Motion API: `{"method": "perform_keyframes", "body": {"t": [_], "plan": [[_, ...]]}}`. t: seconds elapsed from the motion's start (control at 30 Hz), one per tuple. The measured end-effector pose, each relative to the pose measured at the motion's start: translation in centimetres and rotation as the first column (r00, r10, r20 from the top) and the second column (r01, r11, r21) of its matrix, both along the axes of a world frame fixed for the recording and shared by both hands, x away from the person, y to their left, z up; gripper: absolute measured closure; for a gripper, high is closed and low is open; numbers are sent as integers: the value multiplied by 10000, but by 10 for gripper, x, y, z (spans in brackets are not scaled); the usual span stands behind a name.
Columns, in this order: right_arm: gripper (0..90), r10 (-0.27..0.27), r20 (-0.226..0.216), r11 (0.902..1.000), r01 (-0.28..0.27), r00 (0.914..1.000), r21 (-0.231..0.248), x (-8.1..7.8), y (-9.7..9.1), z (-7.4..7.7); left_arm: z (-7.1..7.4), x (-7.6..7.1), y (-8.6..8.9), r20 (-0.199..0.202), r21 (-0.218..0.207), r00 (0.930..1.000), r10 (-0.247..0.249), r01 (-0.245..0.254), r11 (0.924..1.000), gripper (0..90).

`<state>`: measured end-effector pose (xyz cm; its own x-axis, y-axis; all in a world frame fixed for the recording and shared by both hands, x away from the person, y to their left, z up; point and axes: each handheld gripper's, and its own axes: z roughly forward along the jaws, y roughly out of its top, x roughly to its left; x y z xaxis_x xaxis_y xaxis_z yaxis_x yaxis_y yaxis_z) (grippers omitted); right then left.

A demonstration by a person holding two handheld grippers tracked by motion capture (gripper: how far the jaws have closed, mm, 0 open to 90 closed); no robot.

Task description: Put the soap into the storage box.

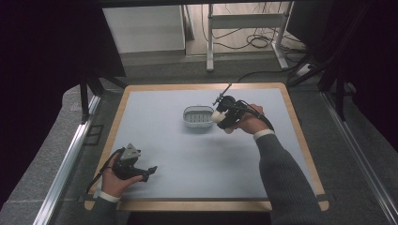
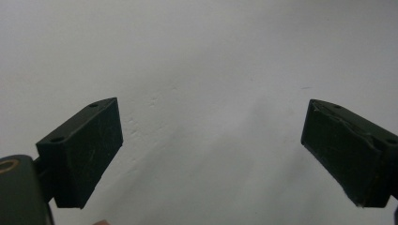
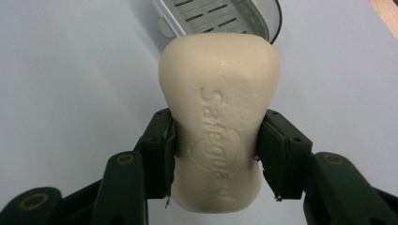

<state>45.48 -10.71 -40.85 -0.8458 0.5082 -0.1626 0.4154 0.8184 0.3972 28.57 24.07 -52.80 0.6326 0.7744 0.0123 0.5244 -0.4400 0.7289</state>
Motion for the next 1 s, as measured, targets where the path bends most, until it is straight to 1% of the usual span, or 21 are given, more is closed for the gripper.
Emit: {"method": "perform_keyframes", "body": {"t": [0.07, 0.2, 0.23, 0.43, 0.5, 0.6, 0.67, 0.77, 0.83, 0.87, 0.93, 1.0], "plan": [[495, 14, 40, 10000, -14, 10000, 23, 4, 1, 0, 0, 0, 0, 9, 9, 10000, 9, -9, 10000, 62], [495, -34, -33, 10000, 34, 10000, -5, 13, 5, 0, 0, 0, 1, 9, 3, 10000, 15, -15, 10000, 62], [495, 81, -62, 10000, -81, 9999, -33, 16, 5, 0, 0, 0, 1, 7, 16, 10000, 8, -8, 10000, 62], [495, 257, -124, 9996, -258, 9996, -112, 30, 15, -2, 0, 0, 1, 25, 27, 10000, 7, -8, 10000, 62], [495, 360, -109, 9993, -361, 9993, -62, 33, 18, -2, 0, 0, 1, 18, 23, 10000, 10, -10, 10000, 62], [495, 404, -127, 9991, -405, 9991, -97, 38, 23, -3, 0, 0, 1, 5, 17, 10000, 7, -7, 10000, 62], [495, 560, -79, 9983, -561, 9984, -128, 41, 26, -3, 0, 0, 1, -5, 10, 10000, 0, 0, 10000, 62], [495, 597, -94, 9982, -597, 9982, -43, 45, 31, -1, 0, 0, 1, -5, 17, 10000, 1, -1, 10000, 62], [495, 628, -84, 9980, -628, 9980, -83, 46, 33, -1, 0, 0, 1, -10, 14, 10000, 3, -3, 10000, 62], [495, 724, -60, 9973, -725, 9974, -94, 50, 37, -2, 0, 0, 0, -11, 11, 10000, -6, 6, 10000, 62], [495, 757, -82, 9970, -758, 9971, -144, 53, 41, -2, 0, 0, 1, 2, 14, 10000, -7, 7, 10000, 62], [495, 866, -96, 9962, -866, 9962, -58, 55, 44, -2, 0, 0, 1, -4, -28, 10000, -6, 6, 10000, 62]]}}
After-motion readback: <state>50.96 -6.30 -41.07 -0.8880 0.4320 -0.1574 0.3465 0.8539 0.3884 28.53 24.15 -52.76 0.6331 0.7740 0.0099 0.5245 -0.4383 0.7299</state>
